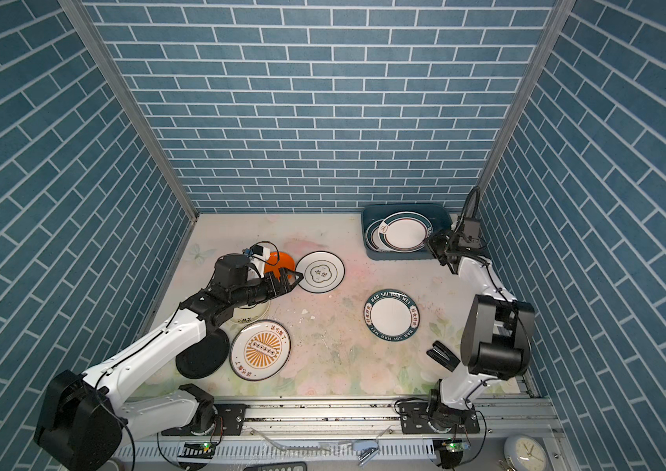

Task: Place the plates into the plastic bin on the countertop
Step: 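Lower the steam-logo plate into the teal bin and open the right gripper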

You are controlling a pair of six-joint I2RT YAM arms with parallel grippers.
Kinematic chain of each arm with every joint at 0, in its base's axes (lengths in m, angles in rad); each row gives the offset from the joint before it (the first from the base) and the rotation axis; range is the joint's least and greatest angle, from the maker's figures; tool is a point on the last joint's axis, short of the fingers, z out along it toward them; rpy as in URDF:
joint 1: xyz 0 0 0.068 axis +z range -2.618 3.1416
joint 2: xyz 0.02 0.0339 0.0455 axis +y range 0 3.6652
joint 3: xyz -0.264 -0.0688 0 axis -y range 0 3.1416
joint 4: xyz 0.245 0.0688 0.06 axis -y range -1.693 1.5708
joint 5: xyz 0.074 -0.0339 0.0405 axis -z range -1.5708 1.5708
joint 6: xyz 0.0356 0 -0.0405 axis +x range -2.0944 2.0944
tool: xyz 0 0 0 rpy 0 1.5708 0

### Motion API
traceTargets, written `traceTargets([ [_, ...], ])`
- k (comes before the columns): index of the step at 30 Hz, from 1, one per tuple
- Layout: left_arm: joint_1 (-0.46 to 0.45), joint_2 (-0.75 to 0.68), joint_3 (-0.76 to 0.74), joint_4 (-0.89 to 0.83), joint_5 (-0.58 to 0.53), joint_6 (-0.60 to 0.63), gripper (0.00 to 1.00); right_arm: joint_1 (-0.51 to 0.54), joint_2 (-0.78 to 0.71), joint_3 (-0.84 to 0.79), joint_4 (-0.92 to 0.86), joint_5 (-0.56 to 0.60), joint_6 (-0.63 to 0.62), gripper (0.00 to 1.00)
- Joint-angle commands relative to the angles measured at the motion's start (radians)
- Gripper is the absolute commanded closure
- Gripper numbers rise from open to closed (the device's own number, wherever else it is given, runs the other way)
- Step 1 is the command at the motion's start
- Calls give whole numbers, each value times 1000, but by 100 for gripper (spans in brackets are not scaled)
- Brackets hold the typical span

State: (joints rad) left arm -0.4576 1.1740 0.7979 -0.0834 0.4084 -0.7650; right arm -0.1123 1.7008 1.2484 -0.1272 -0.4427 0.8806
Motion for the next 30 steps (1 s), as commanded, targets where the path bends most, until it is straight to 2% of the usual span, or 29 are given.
traceTargets([
  [1,11,13,42,-44,0,39,1,17,98,122,-3,57,-32,100],
  [4,19,30,60,-51,11,45,0,47,184,211,-19,68,-42,100],
  [7,25,45,73,-53,25,49,0,81,280,314,-95,130,-79,100],
  [9,30,50,73,-51,32,46,0,86,330,359,-123,119,-77,100],
  [19,63,63,61,-36,69,41,0,106,402,380,-149,121,-80,100],
  [20,67,67,63,-34,78,41,1,108,406,382,-149,114,-80,97],
  [21,69,71,64,-32,84,40,0,108,407,386,-149,107,-81,85],
  [24,71,72,67,-30,92,41,0,112,412,399,-151,82,-104,61],
  [30,71,67,55,-24,94,39,0,129,429,470,-244,65,-154,33],
])
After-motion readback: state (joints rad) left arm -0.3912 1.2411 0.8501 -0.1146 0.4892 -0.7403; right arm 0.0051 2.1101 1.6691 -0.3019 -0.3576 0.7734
